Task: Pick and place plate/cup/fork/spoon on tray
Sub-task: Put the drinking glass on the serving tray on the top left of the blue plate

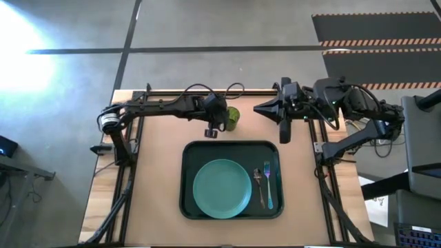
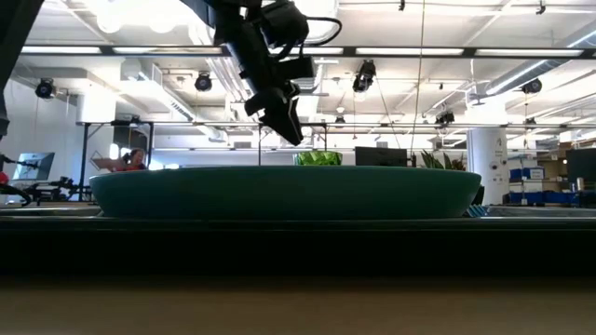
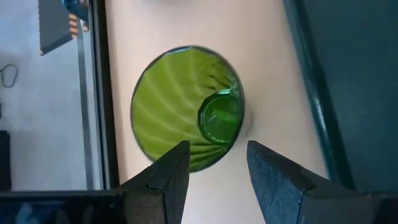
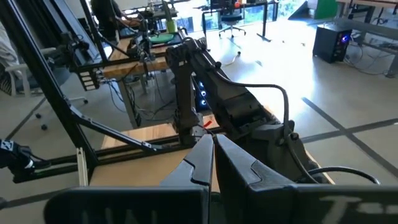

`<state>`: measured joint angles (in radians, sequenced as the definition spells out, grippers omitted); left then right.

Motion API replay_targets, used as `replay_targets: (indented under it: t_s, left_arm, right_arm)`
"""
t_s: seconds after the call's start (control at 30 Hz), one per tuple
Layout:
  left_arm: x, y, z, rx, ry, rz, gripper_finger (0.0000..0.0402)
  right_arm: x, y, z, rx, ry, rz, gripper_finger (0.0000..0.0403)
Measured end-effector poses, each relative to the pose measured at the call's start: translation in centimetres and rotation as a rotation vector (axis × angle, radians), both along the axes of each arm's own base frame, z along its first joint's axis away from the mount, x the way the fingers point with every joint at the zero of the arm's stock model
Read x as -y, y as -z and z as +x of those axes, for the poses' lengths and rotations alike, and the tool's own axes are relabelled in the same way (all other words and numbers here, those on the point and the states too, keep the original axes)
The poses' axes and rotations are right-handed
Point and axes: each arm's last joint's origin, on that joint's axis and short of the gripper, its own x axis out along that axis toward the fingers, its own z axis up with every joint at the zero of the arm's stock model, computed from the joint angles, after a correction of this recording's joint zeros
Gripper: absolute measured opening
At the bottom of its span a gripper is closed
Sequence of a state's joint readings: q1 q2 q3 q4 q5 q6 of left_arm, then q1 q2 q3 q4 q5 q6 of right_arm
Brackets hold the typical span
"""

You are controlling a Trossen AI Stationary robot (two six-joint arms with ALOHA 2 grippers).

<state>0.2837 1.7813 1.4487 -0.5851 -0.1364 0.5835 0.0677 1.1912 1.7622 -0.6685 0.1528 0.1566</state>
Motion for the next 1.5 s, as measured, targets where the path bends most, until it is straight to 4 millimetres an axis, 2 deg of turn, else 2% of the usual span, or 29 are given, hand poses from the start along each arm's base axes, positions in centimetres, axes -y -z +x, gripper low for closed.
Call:
replay_targets:
  t_s: [0.23,0.5,0.77,0.93,1.1,1.5]
  left_arm:
    - [0.2,0.4,0.2,0.003,0.037,-0.048,0.0143]
    - [-0.3,2.8,1.1,-0.062,0.037,-0.06,0.0143]
    - [-0.7,2.8,1.7,-0.015,0.035,0.001,0.0141]
    - [-1.0,2.4,2.2,0.029,0.053,0.062,0.0099]
    - [-0.9,2.9,1.5,-0.042,0.064,0.014,0.0048]
    - [-1.9,3.2,1.4,-0.033,0.026,0.003,0.0038]
  right_arm:
    - [0.0,0.0,0.1,-0.001,0.002,0.006,0.0009]
    - [0.0,0.1,0.1,-0.001,0.003,0.015,0.0009]
    - [-0.3,0.1,0.1,-0.002,-0.008,0.018,0.0009]
    - [-0.4,0.1,0.1,-0.004,-0.009,0.029,0.0009]
    - [-0.5,0.1,0.1,-0.002,-0.012,0.033,0.0009]
    - [-0.9,-0.1,0.1,0.015,-0.03,0.034,0.0009]
